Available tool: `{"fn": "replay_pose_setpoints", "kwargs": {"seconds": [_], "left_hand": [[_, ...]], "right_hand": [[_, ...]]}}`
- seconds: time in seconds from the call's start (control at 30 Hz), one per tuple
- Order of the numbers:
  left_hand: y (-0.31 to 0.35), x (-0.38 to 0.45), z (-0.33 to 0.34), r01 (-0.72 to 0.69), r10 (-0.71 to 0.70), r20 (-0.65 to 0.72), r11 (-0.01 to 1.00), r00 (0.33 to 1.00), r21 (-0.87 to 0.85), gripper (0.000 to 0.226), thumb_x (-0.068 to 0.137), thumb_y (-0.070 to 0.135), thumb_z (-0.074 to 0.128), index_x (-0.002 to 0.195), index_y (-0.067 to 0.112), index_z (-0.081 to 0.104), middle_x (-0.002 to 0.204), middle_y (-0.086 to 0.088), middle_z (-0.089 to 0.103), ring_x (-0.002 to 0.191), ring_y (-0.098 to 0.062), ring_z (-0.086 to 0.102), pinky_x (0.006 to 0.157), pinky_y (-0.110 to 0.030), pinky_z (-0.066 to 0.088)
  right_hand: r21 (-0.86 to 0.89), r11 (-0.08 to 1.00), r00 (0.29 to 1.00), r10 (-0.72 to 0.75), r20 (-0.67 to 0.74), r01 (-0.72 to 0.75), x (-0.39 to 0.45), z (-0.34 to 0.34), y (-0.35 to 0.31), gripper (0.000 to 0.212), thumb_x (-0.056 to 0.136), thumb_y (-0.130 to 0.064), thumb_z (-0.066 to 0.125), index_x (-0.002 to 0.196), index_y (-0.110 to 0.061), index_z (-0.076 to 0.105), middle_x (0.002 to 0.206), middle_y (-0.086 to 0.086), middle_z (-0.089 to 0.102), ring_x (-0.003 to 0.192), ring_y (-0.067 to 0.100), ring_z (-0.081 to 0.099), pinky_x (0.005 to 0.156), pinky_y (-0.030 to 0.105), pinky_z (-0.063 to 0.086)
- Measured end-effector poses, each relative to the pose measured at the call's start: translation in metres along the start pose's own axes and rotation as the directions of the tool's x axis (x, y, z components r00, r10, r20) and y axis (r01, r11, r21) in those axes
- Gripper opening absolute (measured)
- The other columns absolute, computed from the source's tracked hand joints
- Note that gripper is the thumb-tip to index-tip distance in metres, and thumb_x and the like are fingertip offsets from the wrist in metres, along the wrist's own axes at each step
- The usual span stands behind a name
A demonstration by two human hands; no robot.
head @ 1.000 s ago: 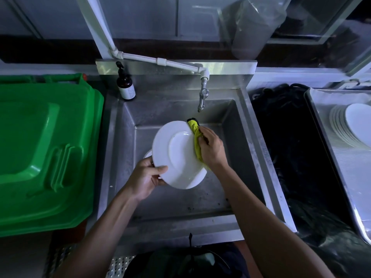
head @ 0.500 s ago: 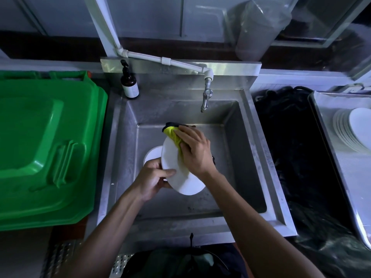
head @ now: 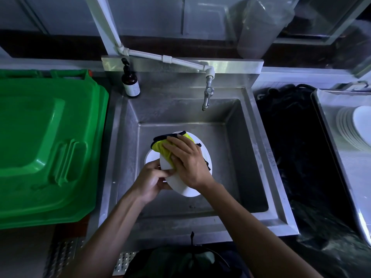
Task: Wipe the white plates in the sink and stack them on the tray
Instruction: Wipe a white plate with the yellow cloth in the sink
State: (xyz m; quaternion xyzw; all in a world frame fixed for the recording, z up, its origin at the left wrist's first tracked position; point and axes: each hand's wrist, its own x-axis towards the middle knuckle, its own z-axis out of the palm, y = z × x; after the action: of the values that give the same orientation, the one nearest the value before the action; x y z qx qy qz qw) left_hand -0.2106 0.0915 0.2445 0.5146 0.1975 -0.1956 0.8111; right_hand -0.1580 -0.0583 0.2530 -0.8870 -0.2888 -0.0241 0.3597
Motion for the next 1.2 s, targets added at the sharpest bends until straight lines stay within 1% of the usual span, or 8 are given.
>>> {"fn": "replay_pose_setpoints", "kwargs": {"seconds": [0.13,0.3,0.4,0.7,0.87,0.97,1.07,1.2], "left_hand": [[0.002,-0.001,-0.004,0.011,-0.011,0.0,1.0,1.0,-0.018,0.027,0.07,0.005,0.068,0.094,0.013,0.078,0.095,-0.014,0.074,0.081,-0.026,0.072,0.062,-0.041,0.059],[-0.003,-0.004,-0.001,0.029,-0.031,-0.032,0.999,0.999,-0.038,0.042,0.067,0.005,0.07,0.109,0.006,0.07,0.099,-0.017,0.075,0.082,-0.031,0.072,0.062,-0.043,0.06],[-0.008,-0.004,0.002,0.023,-0.026,-0.063,0.999,0.998,-0.047,0.041,0.065,0.005,0.07,0.106,0.007,0.071,0.098,-0.016,0.075,0.08,-0.031,0.072,0.061,-0.042,0.06],[-0.004,0.002,0.005,-0.041,0.029,-0.109,0.993,0.994,-0.11,0.047,0.067,0.006,0.067,0.114,0.008,0.068,0.108,-0.015,0.075,0.091,-0.033,0.072,0.072,-0.048,0.062],[0.003,0.008,0.008,-0.113,0.084,-0.128,0.966,0.988,-0.232,0.058,0.068,-0.001,0.069,0.125,0.01,0.062,0.112,-0.008,0.075,0.094,-0.028,0.074,0.071,-0.047,0.062],[0.006,0.012,0.014,-0.138,0.101,-0.142,0.95,0.985,-0.279,0.05,0.074,0.0,0.063,0.123,0.01,0.063,0.114,-0.007,0.075,0.101,-0.027,0.073,0.078,-0.047,0.062],[0.01,0.017,0.018,-0.163,0.119,-0.164,0.941,0.979,-0.296,0.034,0.085,-0.005,0.056,0.111,0.012,0.069,0.109,-0.009,0.075,0.099,-0.027,0.071,0.076,-0.044,0.062],[0.016,0.022,0.025,-0.184,0.114,-0.209,0.917,0.971,-0.355,0.032,0.091,-0.006,0.052,0.098,0.016,0.075,0.102,-0.01,0.075,0.091,-0.027,0.072,0.075,-0.04,0.063]], "right_hand": [[-0.062,0.998,1.0,-0.016,-0.018,0.014,0.008,-0.001,0.009,0.037,0.102,-0.019,0.052,0.137,-0.018,0.061,0.148,0.002,0.054,0.139,0.031,0.045,0.11,0.05,0.036],[-0.015,0.976,0.975,0.217,-0.048,-0.218,0.02,-0.003,0.022,0.038,0.101,-0.028,0.048,0.137,-0.028,0.061,0.145,-0.005,0.055,0.133,0.025,0.048,0.1,0.05,0.044],[0.009,0.959,0.959,0.282,-0.036,-0.282,0.02,-0.004,0.029,0.038,0.102,-0.028,0.047,0.137,-0.03,0.06,0.143,-0.008,0.056,0.129,0.025,0.05,0.1,0.051,0.045],[0.084,0.876,0.876,0.479,-0.06,-0.474,0.016,-0.014,0.045,0.039,0.1,-0.017,0.052,0.138,-0.016,0.058,0.139,0.001,0.06,0.12,0.031,0.053,0.101,0.043,0.043],[0.221,0.831,0.825,0.546,-0.146,-0.511,0.007,-0.017,0.038,0.032,0.092,-0.004,0.051,0.119,-0.008,0.067,0.112,0.007,0.069,0.1,0.031,0.06,0.087,0.038,0.047],[0.218,0.819,0.803,0.568,-0.18,-0.531,0.006,-0.014,0.028,0.037,0.091,-0.004,0.051,0.125,-0.008,0.065,0.125,0.005,0.066,0.108,0.032,0.058,0.095,0.041,0.046],[0.165,0.831,0.806,0.556,-0.202,-0.532,0.004,-0.006,0.015,0.041,0.092,-0.01,0.052,0.131,-0.014,0.063,0.14,0.001,0.059,0.119,0.034,0.052,0.1,0.044,0.044],[0.065,0.851,0.822,0.521,-0.231,-0.521,-0.002,0.008,-0.005,0.039,0.098,-0.024,0.053,0.136,-0.024,0.06,0.145,-0.008,0.053,0.128,0.028,0.044,0.095,0.046,0.044]]}}
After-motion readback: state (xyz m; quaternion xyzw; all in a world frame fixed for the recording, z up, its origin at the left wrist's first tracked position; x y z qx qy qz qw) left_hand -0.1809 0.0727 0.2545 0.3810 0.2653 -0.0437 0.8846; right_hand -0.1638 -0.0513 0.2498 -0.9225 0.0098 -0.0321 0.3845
